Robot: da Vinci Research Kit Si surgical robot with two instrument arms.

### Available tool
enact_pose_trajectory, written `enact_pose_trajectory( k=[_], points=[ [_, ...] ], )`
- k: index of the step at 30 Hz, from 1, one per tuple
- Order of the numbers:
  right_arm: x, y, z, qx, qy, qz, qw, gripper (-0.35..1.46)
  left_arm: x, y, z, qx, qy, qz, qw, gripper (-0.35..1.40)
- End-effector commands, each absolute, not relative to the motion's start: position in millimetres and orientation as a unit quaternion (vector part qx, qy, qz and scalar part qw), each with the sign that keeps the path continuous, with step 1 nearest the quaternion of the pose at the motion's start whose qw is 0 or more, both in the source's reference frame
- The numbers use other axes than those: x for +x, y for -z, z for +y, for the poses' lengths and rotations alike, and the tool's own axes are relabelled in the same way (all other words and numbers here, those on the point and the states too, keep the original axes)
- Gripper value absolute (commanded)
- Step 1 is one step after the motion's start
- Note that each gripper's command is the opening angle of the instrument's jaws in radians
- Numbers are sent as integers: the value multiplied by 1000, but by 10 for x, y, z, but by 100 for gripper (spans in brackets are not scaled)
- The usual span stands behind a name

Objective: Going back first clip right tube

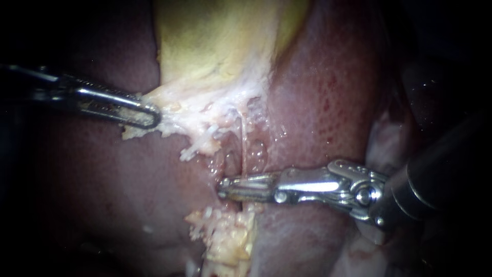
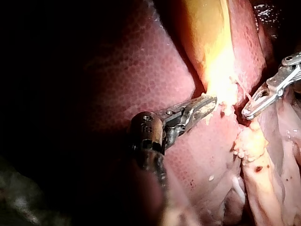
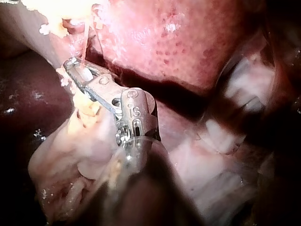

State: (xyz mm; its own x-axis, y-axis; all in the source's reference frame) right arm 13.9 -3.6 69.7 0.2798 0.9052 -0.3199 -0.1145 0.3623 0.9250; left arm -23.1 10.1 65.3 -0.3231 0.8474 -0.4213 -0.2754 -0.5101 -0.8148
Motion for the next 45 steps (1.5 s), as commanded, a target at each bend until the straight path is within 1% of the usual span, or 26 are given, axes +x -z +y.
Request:
enact_pose_trajectory(
  k=[1,2,3,5,8,11,15,17,21,29,32,35,38,41,45],
  points=[
    [140,-698,-36,422,-375,467,680,-35,-231,-653,101,-444,-747,-322,376,-35],
    [140,-698,-36,422,-375,468,680,-24,-231,-653,101,-444,-747,-322,376,-35],
    [141,-699,-36,423,-378,467,679,-10,-231,-653,101,-444,-747,-322,376,-35],
    [145,-701,-36,404,-351,483,693,16,-231,-653,100,-444,-747,-322,376,-35],
    [150,-707,-36,388,-331,495,703,35,-231,-653,100,-444,-747,-322,376,-35],
    [153,-714,-36,376,-316,503,711,43,-231,-653,100,-444,-747,-322,376,-35],
    [154,-727,-35,358,-291,515,722,48,-231,-653,100,-444,-747,-322,376,-35],
    [154,-733,-34,346,-290,519,726,49,-231,-653,100,-444,-747,-322,376,-35],
    [149,-743,-30,317,-301,525,731,49,-231,-653,100,-444,-747,-322,376,-35],
    [138,-753,-21,304,-301,525,736,49,-232,-654,99,-444,-747,-321,376,-35],
    [132,-752,-21,301,-293,528,738,49,-232,-654,99,-444,-747,-321,376,-35],
    [121,-747,-24,279,-255,542,751,49,-231,-654,99,-444,-747,-321,376,-35],
    [104,-742,-29,245,-195,557,769,49,-230,-653,98,-444,-747,-322,376,-35],
    [85,-738,-32,222,-147,557,787,49,-230,-653,98,-444,-747,-322,376,-35],
    [65,-730,-27,196,-107,549,805,49,-230,-652,98,-444,-747,-322,376,-35]
  ],
)
